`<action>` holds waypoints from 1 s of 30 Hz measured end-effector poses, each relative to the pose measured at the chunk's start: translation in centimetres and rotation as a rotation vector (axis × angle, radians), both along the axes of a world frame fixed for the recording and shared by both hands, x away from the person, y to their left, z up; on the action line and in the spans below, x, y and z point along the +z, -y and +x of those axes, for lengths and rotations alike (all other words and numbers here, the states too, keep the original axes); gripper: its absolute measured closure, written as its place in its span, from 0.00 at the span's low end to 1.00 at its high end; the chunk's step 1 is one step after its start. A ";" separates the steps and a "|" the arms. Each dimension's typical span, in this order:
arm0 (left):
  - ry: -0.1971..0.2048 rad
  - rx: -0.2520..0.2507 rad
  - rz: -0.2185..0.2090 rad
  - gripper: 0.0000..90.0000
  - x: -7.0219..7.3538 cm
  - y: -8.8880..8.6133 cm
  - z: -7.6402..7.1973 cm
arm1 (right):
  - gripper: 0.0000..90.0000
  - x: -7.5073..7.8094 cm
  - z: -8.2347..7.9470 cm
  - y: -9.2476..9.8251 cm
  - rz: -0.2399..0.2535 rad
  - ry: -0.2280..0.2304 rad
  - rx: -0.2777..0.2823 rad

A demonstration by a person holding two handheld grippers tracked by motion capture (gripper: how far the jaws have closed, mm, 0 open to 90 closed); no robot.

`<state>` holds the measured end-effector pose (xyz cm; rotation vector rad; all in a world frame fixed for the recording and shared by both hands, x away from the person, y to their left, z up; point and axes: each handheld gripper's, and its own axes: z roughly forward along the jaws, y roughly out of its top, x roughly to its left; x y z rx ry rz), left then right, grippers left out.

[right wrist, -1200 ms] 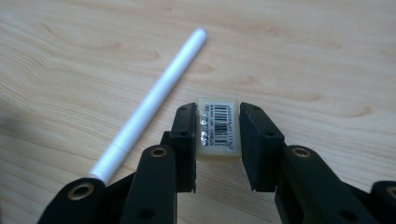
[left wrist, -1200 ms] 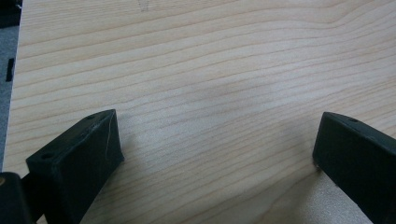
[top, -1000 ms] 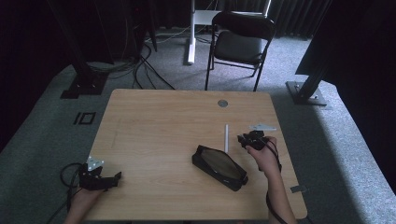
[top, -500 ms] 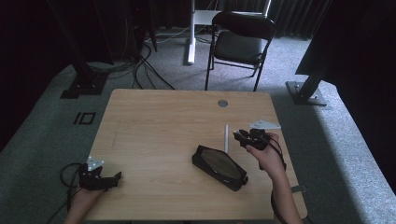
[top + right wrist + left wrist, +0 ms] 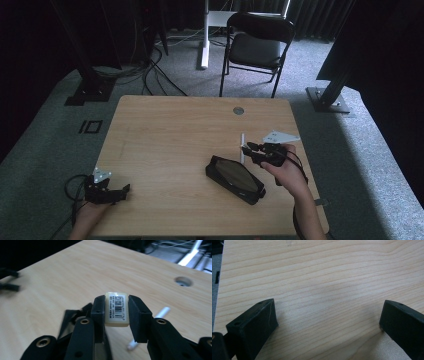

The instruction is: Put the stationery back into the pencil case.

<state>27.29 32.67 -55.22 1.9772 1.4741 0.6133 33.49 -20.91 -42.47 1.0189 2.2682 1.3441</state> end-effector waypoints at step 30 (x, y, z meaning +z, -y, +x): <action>-0.001 -0.001 0.001 0.02 0.0 0.0 0.0 | 0.76 -3.4 -1.2 -3.4 -0.174 -0.120 0.202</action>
